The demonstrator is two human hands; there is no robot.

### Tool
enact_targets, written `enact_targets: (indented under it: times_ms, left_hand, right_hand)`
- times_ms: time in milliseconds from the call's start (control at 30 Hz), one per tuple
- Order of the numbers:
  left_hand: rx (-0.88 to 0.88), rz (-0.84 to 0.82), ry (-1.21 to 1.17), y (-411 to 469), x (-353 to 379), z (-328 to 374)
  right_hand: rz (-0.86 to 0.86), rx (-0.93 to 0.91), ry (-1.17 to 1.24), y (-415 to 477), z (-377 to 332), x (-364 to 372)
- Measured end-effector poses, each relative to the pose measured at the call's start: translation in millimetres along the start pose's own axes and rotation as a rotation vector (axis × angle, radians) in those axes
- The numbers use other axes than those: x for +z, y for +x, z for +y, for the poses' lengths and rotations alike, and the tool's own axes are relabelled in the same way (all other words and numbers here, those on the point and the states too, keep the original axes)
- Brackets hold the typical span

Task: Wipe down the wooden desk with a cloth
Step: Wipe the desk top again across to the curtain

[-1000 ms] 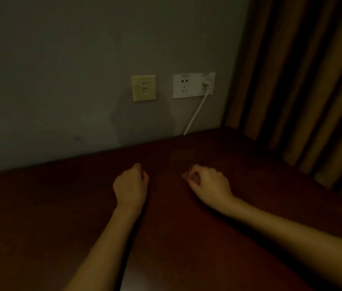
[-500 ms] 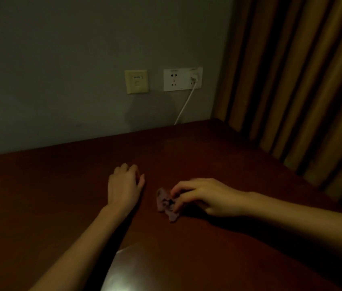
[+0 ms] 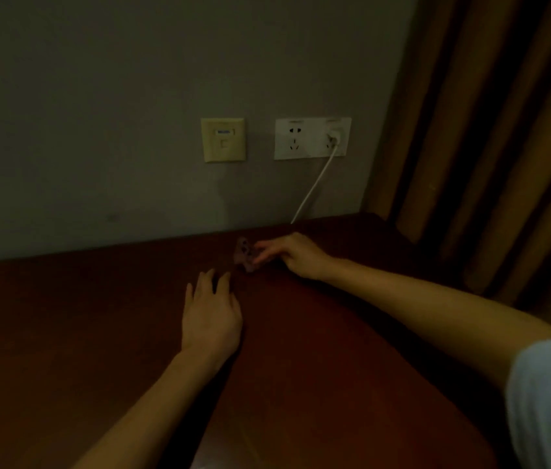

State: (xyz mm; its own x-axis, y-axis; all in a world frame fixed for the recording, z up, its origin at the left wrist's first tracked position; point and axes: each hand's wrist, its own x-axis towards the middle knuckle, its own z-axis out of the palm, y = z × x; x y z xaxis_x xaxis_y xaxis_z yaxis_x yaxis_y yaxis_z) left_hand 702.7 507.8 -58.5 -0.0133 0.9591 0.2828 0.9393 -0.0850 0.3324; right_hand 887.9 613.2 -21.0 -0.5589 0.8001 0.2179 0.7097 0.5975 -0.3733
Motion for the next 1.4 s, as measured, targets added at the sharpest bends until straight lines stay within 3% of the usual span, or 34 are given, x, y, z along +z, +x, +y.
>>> enact_targets:
  times_ms: [233, 333, 433, 567, 700, 833, 1000, 1167, 1267, 1400]
  left_hand:
    - [0.015, 0.016, -0.030, -4, -5, 0]
    - [0.008, 0.040, -0.040, -3, -2, 0]
    - [0.002, 0.045, -0.025, -2, 0, 2]
    - [0.000, 0.037, -0.028, -4, -1, 2]
    - [0.010, 0.028, -0.060, -3, -6, 0]
    - [0.011, 0.034, -0.059, -3, -6, 1]
    - [0.003, 0.053, -0.058, -3, 1, 0]
    - [-0.015, 0.038, -0.054, -5, -4, 2]
    - [-0.019, 0.036, -0.068, -5, -6, 1]
    - [-0.013, 0.054, -0.073, -5, -4, 0]
  right_hand:
    - [0.131, 0.217, -0.075, 20, 58, -7]
    - [0.127, 0.098, -0.094, -15, 49, -11]
    - [0.002, -0.041, -0.075, -38, 24, -8]
    - [-0.069, -0.129, -0.030, 5, 9, 5]
    - [0.013, 0.072, -0.048, 40, 49, -4]
    - [0.118, 0.240, -0.112, 6, 92, -30]
    - [0.063, 0.111, -0.080, -49, 55, -25]
    - [-0.025, -0.072, -0.042, -7, 18, 0]
    - [0.037, 0.044, -0.103, 12, 55, -11]
    - [0.148, 0.229, -0.147, -29, 93, -39]
